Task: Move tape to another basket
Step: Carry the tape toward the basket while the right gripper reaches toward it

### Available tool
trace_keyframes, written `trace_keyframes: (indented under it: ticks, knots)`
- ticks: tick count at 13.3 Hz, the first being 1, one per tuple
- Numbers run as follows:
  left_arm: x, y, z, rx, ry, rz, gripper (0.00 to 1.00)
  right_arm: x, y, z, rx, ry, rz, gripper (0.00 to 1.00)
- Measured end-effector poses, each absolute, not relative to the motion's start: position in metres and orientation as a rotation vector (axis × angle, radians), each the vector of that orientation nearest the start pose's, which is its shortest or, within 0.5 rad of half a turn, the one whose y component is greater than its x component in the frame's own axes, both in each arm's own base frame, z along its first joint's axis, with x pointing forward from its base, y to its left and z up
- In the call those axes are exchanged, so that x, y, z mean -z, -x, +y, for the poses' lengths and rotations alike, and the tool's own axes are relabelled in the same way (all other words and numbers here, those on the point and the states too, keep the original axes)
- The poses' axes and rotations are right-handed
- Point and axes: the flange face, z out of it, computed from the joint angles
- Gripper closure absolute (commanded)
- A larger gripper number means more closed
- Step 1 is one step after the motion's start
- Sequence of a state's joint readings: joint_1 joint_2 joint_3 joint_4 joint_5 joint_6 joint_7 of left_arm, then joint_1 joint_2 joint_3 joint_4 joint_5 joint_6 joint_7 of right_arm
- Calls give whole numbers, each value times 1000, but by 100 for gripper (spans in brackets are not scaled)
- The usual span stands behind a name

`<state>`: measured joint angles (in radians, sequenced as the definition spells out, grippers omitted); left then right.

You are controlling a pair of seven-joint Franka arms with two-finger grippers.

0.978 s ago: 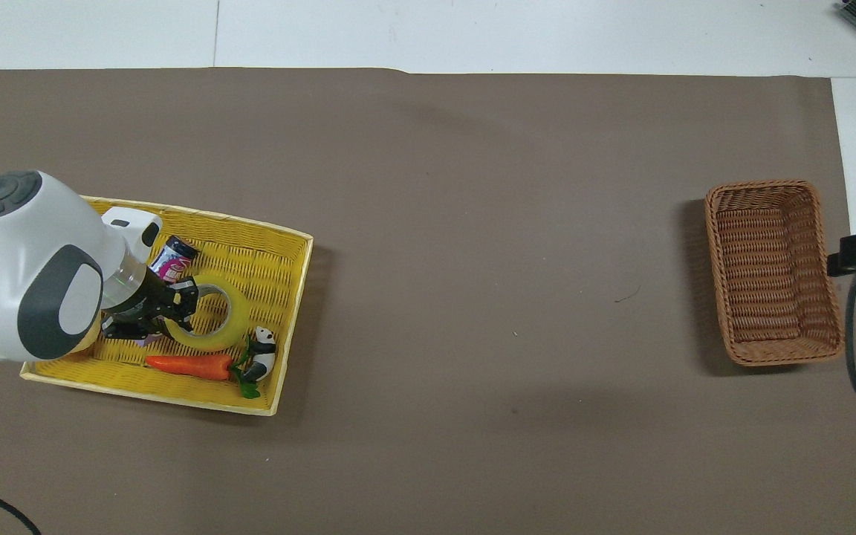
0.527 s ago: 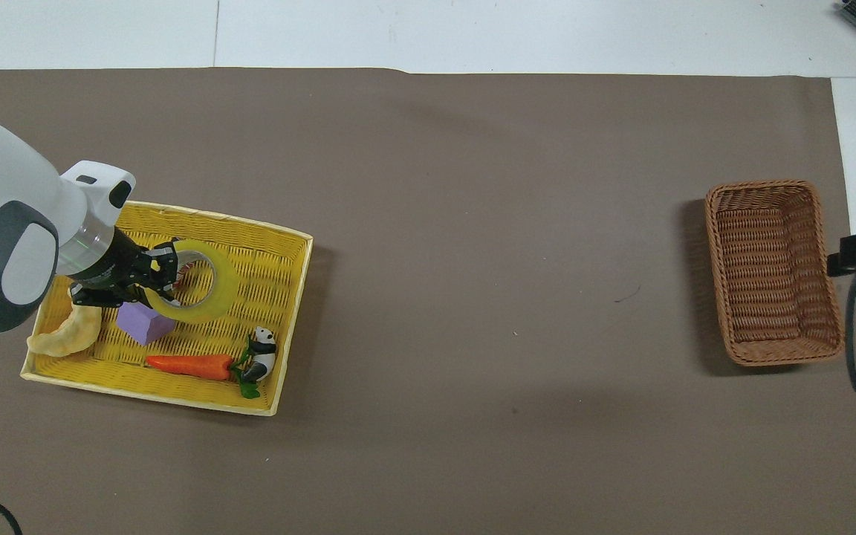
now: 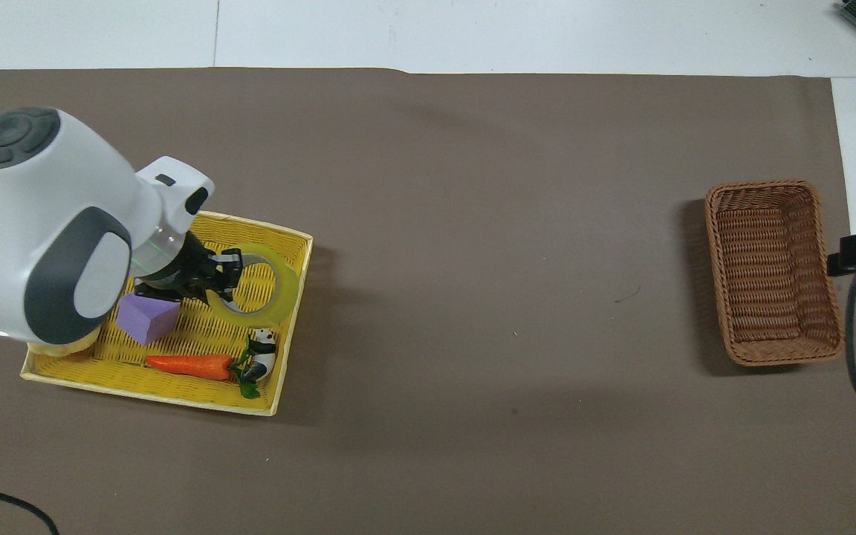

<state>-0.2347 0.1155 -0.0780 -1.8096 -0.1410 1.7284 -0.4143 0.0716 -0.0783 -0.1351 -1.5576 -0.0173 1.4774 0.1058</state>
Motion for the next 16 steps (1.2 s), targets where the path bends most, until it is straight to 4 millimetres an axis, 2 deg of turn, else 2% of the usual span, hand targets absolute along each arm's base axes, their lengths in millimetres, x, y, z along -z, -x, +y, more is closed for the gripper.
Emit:
trace_keyframes:
  ticks: [2, 4, 6, 9, 12, 15, 16]
  knots:
    - [-498, -524, -247, -286, 3267, -75, 100, -664, -519, -38, -4, 3137, 268, 0]
    - [-534, -508, -293, -133, 3340, 41, 100, -664, -519, -38, -4, 3137, 268, 0]
    - [-549, -509, -313, 2, 3444, 42, 100, -664, -519, -38, -4, 3137, 268, 0]
    - [-553, -526, -316, 201, 3515, 202, 100, -666, -523, -34, 51, 3121, 208, 0]
    - [-553, -519, -333, 239, 3536, 450, 100, -668, -529, 8, 89, 2956, 109, 0]
    - [-553, -508, -347, 196, 3566, 695, 100, -670, -533, 78, 141, 2840, -26, 0]
    - [-552, -506, -347, 166, 3580, 734, 100, -667, -535, 103, 142, 2778, -18, 0]
